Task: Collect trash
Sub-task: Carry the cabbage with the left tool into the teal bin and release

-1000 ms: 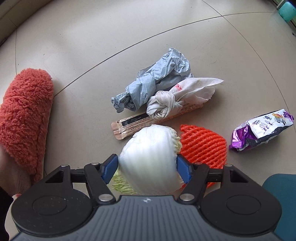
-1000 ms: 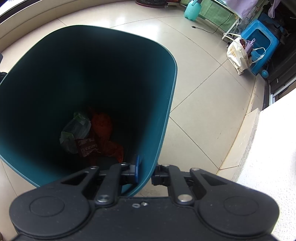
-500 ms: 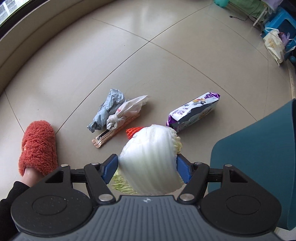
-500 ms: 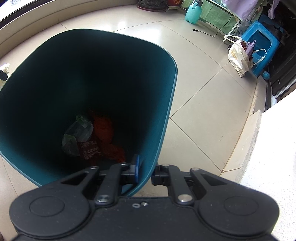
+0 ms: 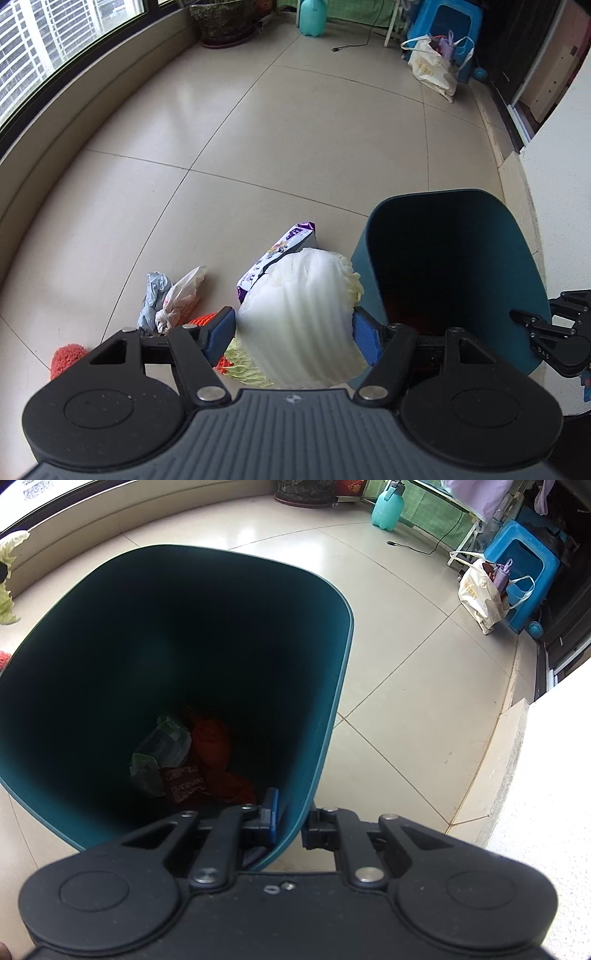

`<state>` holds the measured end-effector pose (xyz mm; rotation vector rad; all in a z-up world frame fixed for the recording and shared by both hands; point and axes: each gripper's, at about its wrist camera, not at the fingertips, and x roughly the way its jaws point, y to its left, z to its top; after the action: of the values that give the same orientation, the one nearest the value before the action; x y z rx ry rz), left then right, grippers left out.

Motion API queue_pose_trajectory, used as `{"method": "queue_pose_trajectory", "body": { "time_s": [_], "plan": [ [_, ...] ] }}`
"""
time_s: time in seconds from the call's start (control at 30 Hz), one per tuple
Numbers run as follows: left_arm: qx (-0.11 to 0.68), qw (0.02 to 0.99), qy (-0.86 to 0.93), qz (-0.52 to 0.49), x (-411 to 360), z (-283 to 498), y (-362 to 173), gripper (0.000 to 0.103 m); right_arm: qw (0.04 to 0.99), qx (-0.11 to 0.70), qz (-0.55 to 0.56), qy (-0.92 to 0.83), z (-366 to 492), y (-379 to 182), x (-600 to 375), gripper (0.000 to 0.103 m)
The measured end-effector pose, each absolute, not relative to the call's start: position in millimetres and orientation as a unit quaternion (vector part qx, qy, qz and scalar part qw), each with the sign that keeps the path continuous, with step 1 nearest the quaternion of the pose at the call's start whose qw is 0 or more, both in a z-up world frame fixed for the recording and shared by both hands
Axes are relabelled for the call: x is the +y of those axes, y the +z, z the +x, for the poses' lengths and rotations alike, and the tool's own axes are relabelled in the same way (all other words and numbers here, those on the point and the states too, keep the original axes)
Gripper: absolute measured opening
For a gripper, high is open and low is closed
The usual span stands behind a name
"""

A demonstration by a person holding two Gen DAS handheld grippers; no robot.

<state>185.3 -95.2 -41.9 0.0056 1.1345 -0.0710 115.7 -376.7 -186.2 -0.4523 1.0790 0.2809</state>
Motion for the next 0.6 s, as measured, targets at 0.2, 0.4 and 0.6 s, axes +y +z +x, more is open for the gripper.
{"method": "queue_pose_trajectory", "body": {
  "time_s": [0.2,0.4,0.6],
  "plan": [
    [0.526,0.846,-0.081,0.026,-142,192,-24,0.068,0.826,0.506,-0.211,0.133,114,-186,-379,0.011],
    [0.524,0.839,-0.129,0.067,-197,196,-35,0.068,0.826,0.505,-0.208,0.136,114,-185,-380,0.011],
    [0.560,0.810,-0.145,0.093,-235,214,-84,0.068,0.827,0.502,-0.210,0.138,113,-186,-381,0.011]
  ]
}}
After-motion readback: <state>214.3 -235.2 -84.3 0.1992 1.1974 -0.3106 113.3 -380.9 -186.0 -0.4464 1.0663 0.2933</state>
